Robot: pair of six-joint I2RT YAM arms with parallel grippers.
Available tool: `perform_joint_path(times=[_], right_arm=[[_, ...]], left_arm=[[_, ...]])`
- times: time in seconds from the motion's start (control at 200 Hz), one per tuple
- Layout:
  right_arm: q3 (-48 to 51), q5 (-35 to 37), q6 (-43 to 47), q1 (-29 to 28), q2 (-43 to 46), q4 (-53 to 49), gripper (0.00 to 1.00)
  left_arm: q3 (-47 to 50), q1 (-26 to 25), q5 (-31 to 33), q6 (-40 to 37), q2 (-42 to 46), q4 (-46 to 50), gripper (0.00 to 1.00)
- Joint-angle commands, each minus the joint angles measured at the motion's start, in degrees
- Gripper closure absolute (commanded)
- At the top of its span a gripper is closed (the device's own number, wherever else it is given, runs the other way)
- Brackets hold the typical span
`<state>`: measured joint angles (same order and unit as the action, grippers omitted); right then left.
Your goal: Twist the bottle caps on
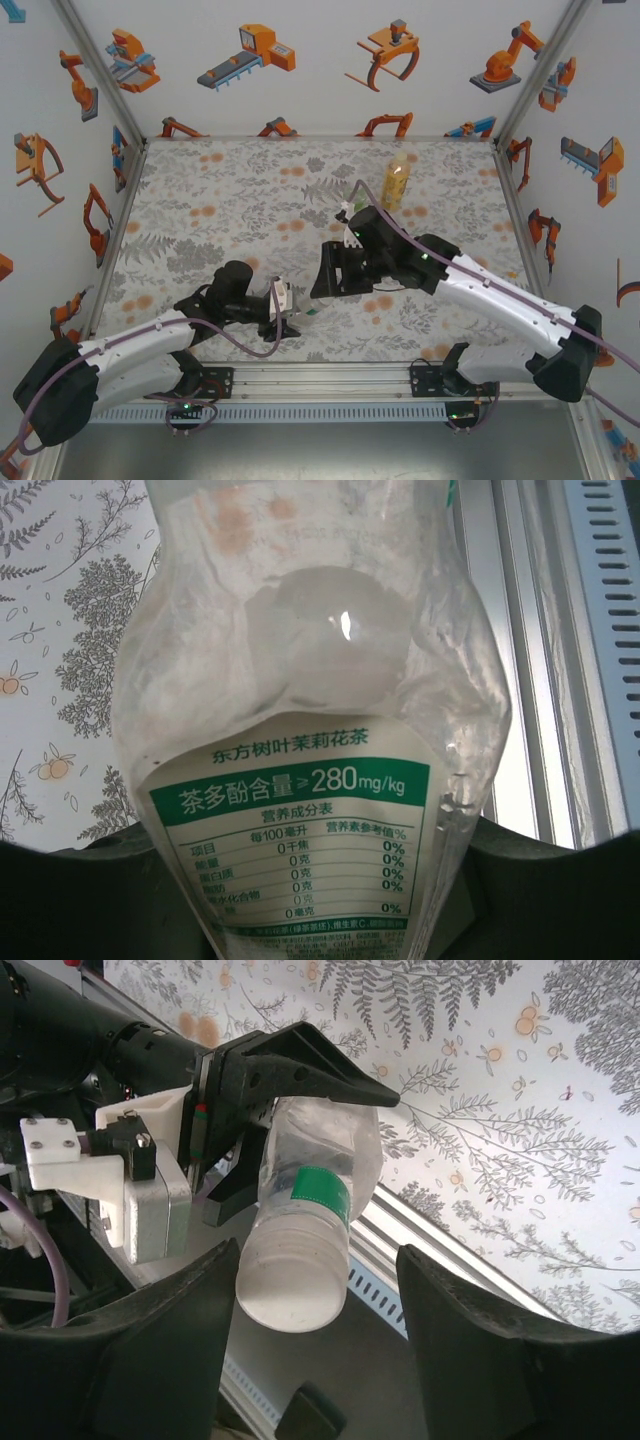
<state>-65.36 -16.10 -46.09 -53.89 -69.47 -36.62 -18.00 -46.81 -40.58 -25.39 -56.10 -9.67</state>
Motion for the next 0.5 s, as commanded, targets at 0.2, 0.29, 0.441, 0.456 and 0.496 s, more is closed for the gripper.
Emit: perform_joint_path(times=[0.2, 0.29, 0.441, 0.456, 0.496], right_arm=[[-4.23, 4.22, 11.63, -0.34, 5.38, -2.00, 0.31], [-5.36, 4.50, 17.46, -0.33, 5.96, -1.72, 0.30], [-3.33, 1.62, 32.97, -0.34, 8.54, 3.17, 0.36], [-2.77, 0.98, 35.06, -0.34, 9.09, 4.00, 0.37], [-1.02, -1.17, 40.96, -0.34, 10.60, 6.15, 0.37]], left_arm=[[-1.86, -0.21, -2.40, -1.31, -0.04, -1.58, 1.00], [-1.95, -0.21, -2.39, -1.31, -0.08, -1.49, 1.00], [-1.91, -0.21, -2.44, -1.40, 0.19, -1.34, 1.00], [-1.87, -0.24, -2.48, -1.37, 0.23, -1.35, 1.00], [-1.86, -0.21, -2.37, -1.38, 0.32, -1.32, 1.00]])
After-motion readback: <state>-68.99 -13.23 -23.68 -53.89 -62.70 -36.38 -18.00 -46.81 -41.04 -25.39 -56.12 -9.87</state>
